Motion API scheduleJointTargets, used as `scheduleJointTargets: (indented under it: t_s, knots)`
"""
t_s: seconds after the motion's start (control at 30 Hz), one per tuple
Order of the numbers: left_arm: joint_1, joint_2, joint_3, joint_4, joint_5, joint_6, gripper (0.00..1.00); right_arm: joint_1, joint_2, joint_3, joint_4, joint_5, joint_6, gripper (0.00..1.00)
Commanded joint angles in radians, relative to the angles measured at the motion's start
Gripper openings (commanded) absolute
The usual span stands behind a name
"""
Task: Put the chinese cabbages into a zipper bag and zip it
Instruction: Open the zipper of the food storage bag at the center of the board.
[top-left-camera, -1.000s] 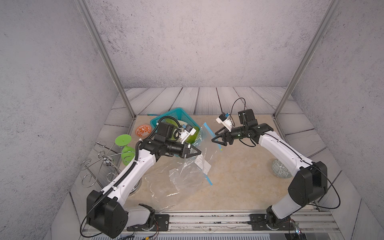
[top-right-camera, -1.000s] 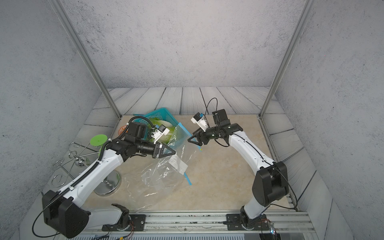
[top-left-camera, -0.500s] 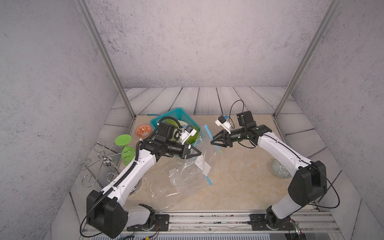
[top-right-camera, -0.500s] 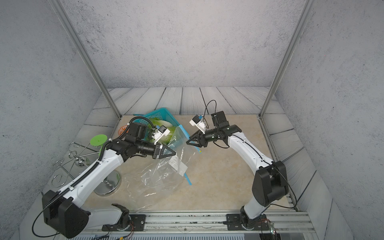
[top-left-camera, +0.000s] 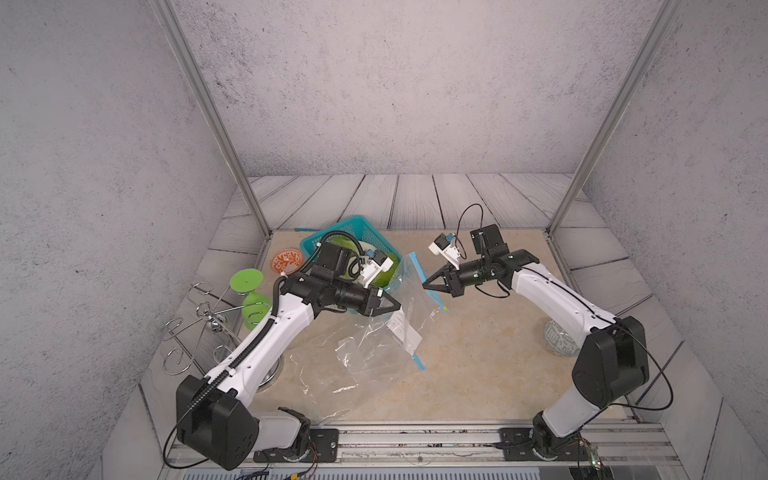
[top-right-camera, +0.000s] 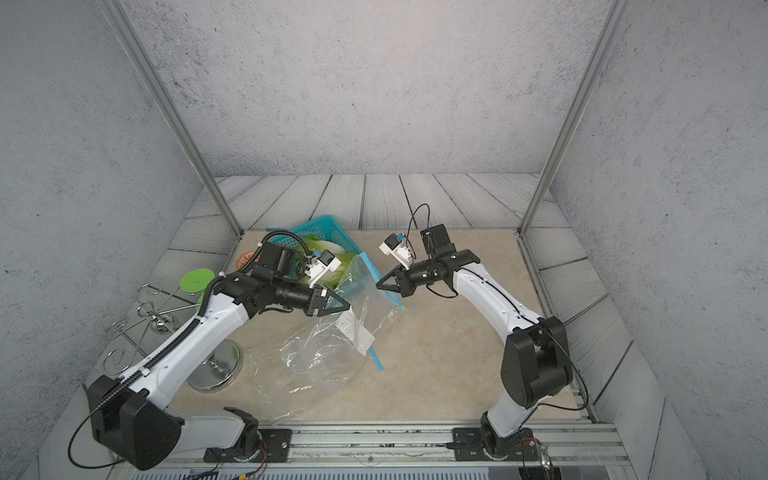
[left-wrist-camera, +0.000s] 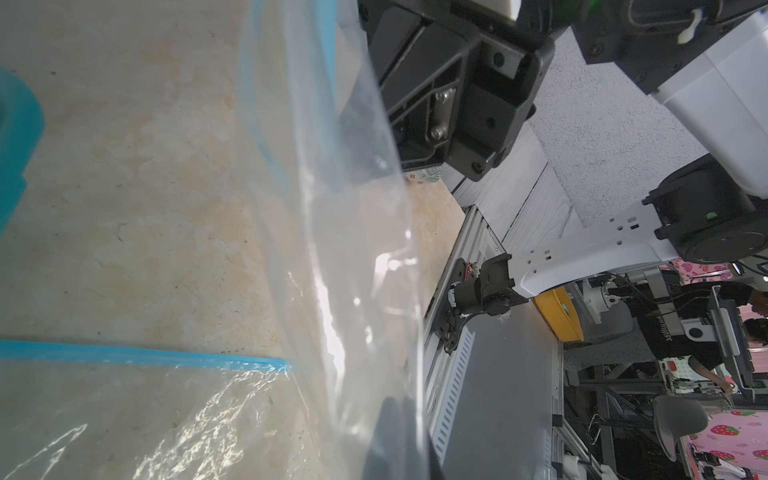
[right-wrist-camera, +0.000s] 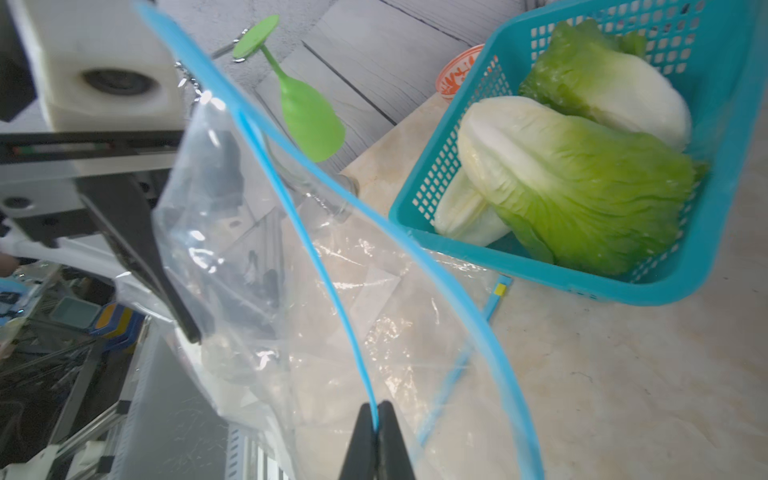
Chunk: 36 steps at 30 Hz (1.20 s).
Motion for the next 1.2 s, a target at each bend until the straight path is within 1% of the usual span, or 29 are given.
scheduleJointTargets:
  t_s: [0.0, 0.07, 0.13, 0.2, 0.23, 0.27, 0.33, 0.4, 0.43, 0.5, 0.53, 0.6, 0.67, 0.7, 0.73, 0.77, 0.8, 0.87, 0.97, 1.07, 1.17]
  knots:
    - [0.007, -0.009, 0.043, -0.045, -0.075, 0.029, 0.03, 0.003, 0.024, 0.009, 0.030, 0.061, 0.117, 0.00]
    - [0.041, -0.015, 0.073, -0.076, -0.162, -0.010, 0.14, 0.004, 0.023, -0.005, 0.073, 0.035, 0.229, 0.00]
    - [0.093, -0.031, 0.092, -0.084, -0.189, -0.051, 0.22, 0.004, 0.026, -0.004, 0.086, 0.010, 0.329, 0.00]
    - [0.132, -0.053, 0.108, -0.101, -0.260, -0.095, 0.38, 0.007, 0.018, -0.014, 0.097, -0.001, 0.431, 0.00]
    - [0.144, -0.060, 0.119, -0.123, -0.298, -0.106, 0.43, 0.009, 0.009, -0.030, 0.117, 0.002, 0.482, 0.00]
    - [0.155, -0.066, 0.137, -0.158, -0.360, -0.119, 0.47, 0.010, -0.008, -0.067, 0.176, 0.007, 0.581, 0.00]
    - [0.166, -0.079, 0.172, -0.229, -0.511, -0.141, 0.51, 0.022, -0.038, -0.151, 0.335, 0.048, 0.811, 0.00]
    - [0.166, -0.090, 0.210, -0.307, -0.669, -0.148, 0.51, 0.051, -0.065, -0.243, 0.490, 0.117, 1.028, 0.00]
    - [0.164, -0.096, 0.229, -0.344, -0.727, -0.150, 0.51, 0.074, -0.074, -0.282, 0.555, 0.155, 1.131, 0.00]
    - [0.154, -0.117, 0.248, -0.381, -0.767, -0.142, 0.50, 0.118, -0.098, -0.352, 0.657, 0.250, 1.329, 0.00]
    - [0.137, -0.133, 0.247, -0.387, -0.780, -0.149, 0.50, 0.145, -0.107, -0.388, 0.742, 0.290, 1.424, 0.00]
    - [0.076, -0.168, 0.218, -0.376, -0.755, -0.174, 0.50, 0.188, -0.129, -0.421, 0.803, 0.378, 1.554, 0.00]
    - [-0.019, -0.206, 0.153, -0.336, -0.706, -0.234, 0.51, 0.219, -0.151, -0.431, 0.826, 0.448, 1.624, 0.00]
    - [-0.062, -0.221, 0.112, -0.305, -0.681, -0.270, 0.53, 0.230, -0.162, -0.429, 0.813, 0.477, 1.643, 0.00]
    - [-0.107, -0.237, 0.063, -0.261, -0.655, -0.311, 0.58, 0.242, -0.174, -0.426, 0.803, 0.507, 1.657, 0.00]
    - [-0.152, -0.246, 0.018, -0.221, -0.654, -0.350, 0.66, 0.254, -0.189, -0.429, 0.782, 0.537, 1.672, 0.00]
    - [-0.185, -0.245, -0.007, -0.194, -0.668, -0.376, 0.69, 0.264, -0.199, -0.431, 0.771, 0.555, 1.688, 0.00]
    - [-0.243, -0.228, -0.037, -0.151, -0.702, -0.407, 0.71, 0.278, -0.207, -0.443, 0.781, 0.569, 1.739, 0.00]
    - [-0.280, -0.193, -0.064, -0.066, -0.737, -0.442, 0.72, 0.308, -0.209, -0.446, 0.777, 0.595, 1.785, 0.00]
    - [-0.294, -0.157, -0.072, 0.006, -0.753, -0.471, 0.74, 0.338, -0.211, -0.457, 0.787, 0.634, 1.821, 0.00]
    - [-0.301, -0.138, -0.101, 0.047, -0.755, -0.493, 0.73, 0.347, -0.203, -0.459, 0.820, 0.633, 1.850, 0.00]
